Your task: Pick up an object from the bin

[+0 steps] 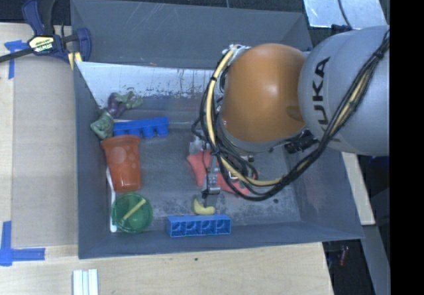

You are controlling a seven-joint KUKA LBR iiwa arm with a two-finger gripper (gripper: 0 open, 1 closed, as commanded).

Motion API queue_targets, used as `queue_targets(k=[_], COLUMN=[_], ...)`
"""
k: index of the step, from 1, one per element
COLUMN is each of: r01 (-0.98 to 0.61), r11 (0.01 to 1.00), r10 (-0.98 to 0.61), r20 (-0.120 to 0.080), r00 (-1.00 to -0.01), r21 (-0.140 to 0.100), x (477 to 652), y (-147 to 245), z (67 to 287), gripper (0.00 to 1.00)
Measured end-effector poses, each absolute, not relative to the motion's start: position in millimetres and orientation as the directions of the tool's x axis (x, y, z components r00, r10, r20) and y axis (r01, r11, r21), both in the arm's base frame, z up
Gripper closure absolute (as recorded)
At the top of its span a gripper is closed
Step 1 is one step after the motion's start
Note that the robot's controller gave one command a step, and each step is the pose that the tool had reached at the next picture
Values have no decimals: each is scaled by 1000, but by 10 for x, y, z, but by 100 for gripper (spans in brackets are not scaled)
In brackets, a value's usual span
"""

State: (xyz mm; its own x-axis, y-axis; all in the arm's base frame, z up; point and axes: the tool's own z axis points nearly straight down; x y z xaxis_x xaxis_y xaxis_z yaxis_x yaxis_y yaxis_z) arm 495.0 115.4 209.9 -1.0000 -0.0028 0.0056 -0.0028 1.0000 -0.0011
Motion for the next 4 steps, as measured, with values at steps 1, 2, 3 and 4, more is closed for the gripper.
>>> queue_targets(k=[1, 2, 3, 4], r01=[0, -71, -46, -85], r11=[1000, 997, 999, 996], r10=[0, -71, -46, -85], r20=[-3, -6, -9, -12], r00=[-1000, -997, -999, -996], r21=[1, 1, 1, 1], x=[4967, 5438, 5773, 5647], y=[1150, 904, 571, 434], z=[2145, 2000, 1989, 1328], gripper=[0, 0, 0, 0])
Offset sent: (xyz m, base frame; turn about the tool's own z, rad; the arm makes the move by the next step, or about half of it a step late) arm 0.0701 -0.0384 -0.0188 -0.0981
